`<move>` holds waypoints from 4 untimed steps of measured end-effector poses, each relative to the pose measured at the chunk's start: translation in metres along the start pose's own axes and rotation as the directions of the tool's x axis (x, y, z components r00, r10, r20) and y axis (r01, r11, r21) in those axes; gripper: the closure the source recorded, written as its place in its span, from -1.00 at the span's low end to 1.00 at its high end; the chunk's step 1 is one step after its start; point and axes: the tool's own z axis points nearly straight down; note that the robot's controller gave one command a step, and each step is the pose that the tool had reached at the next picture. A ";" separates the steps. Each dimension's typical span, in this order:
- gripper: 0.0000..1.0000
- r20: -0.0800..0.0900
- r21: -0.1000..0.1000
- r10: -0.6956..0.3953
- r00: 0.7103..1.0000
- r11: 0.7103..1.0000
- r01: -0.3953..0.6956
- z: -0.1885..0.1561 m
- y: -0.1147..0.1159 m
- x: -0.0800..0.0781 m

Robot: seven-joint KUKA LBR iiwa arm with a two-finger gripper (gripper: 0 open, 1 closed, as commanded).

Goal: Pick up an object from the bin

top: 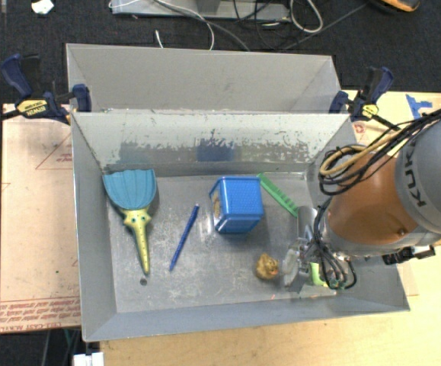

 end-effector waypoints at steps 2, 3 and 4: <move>1.00 0.000 -0.001 0.087 0.996 0.996 -0.087 -0.010 -0.019 -0.022; 1.00 -0.002 -0.002 0.154 0.988 0.988 -0.154 -0.009 -0.045 -0.037; 1.00 0.003 -0.002 0.223 0.975 0.975 -0.223 -0.030 -0.067 -0.028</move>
Offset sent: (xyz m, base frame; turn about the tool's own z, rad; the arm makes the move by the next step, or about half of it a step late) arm 0.0288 -0.0459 0.0197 0.1628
